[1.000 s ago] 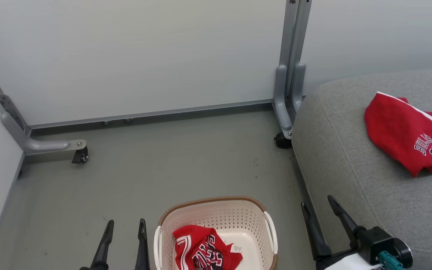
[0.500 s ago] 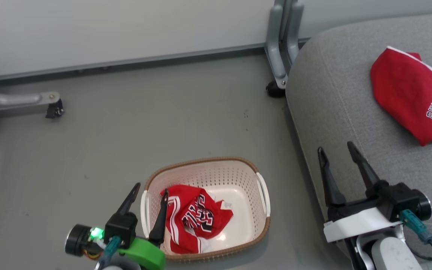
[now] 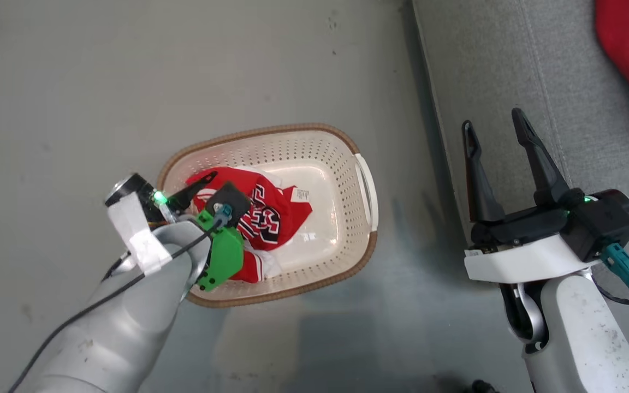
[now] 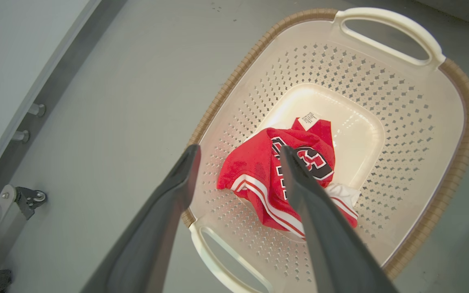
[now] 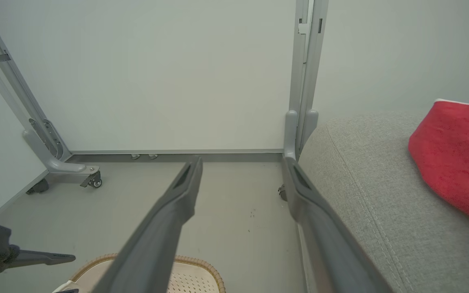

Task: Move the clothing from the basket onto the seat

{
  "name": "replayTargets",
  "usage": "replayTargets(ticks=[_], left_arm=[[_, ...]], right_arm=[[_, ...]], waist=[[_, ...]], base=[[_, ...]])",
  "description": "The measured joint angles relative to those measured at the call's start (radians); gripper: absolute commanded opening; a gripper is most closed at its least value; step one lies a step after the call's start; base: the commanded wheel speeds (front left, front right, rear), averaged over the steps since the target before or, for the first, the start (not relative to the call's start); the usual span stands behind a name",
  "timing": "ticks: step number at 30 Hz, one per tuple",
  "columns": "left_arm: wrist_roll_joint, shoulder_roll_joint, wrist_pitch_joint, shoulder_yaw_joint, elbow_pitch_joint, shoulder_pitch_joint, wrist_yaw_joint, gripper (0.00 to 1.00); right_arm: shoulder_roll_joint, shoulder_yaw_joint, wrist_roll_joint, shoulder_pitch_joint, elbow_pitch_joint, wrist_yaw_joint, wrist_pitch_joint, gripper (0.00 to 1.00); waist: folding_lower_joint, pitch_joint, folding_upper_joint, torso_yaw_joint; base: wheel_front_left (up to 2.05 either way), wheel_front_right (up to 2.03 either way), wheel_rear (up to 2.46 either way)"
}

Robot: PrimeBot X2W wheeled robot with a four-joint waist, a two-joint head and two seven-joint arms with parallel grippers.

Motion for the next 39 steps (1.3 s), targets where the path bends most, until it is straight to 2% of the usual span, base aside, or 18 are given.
replayTargets(ticks=[4, 10, 14, 22, 34, 35, 36, 37, 39], left_arm=[[-0.016, 0.021, 0.083, -0.130, 0.108, -0.118, 0.000, 1.00], [-0.042, 0.062, 0.135, -0.274, 0.205, -0.243, -0.002, 1.00], [-0.062, 0.097, 0.162, -0.311, 0.252, -0.312, -0.002, 1.00], [-0.120, 0.106, 0.188, -0.395, 0.295, -0.379, -0.002, 1.00], [-0.108, 0.139, 0.205, -0.463, 0.329, -0.439, 0.006, 0.98], [-0.100, 0.141, 0.206, -0.472, 0.331, -0.440, 0.010, 0.61], [-0.092, 0.144, 0.204, -0.482, 0.332, -0.441, 0.020, 0.17], [-0.087, 0.146, 0.203, -0.486, 0.333, -0.442, 0.024, 0.00], [-0.085, 0.147, 0.195, -0.488, 0.335, -0.443, 0.029, 0.00]], right_arm=[[0.000, 0.012, 0.024, -0.025, -0.016, 0.000, 0.000, 1.00], [-0.001, 0.007, 0.075, -0.066, -0.081, 0.000, 0.000, 1.00], [-0.001, 0.008, 0.093, -0.088, -0.113, 0.000, 0.000, 1.00], [-0.001, 0.013, 0.107, -0.113, -0.131, 0.000, 0.000, 1.00], [0.000, 0.028, 0.123, -0.124, -0.136, 0.000, 0.000, 1.00], [0.000, 0.029, 0.123, -0.124, -0.135, 0.000, 0.000, 1.00], [0.000, 0.030, 0.124, -0.124, -0.135, 0.000, 0.000, 1.00], [0.000, 0.031, 0.124, -0.124, -0.134, 0.000, 0.000, 1.00], [0.000, 0.032, 0.126, -0.125, -0.132, 0.000, 0.000, 1.00]], waist=[[0.0000, 0.095, 0.0000, -0.031], [0.0001, 0.216, 0.0000, -0.087], [0.0001, 0.290, 0.0000, -0.125], [0.0000, 0.406, 0.0000, -0.186], [0.0000, 0.480, 0.0000, -0.239], [0.0000, 0.481, 0.0000, -0.241], [0.0000, 0.482, 0.0000, -0.243], [-0.0001, 0.482, 0.0000, -0.244], [0.0000, 0.481, 0.0000, -0.244]], base=[[0.00, 0.00, 0.00], [0.00, 0.00, 0.00], [0.00, 0.00, 0.00], [0.00, 0.00, 0.00], [0.00, 0.00, 0.00], [0.00, 0.00, 0.00], [0.00, 0.00, 0.00], [0.00, 0.00, 0.00], [0.00, 0.00, 0.00]])
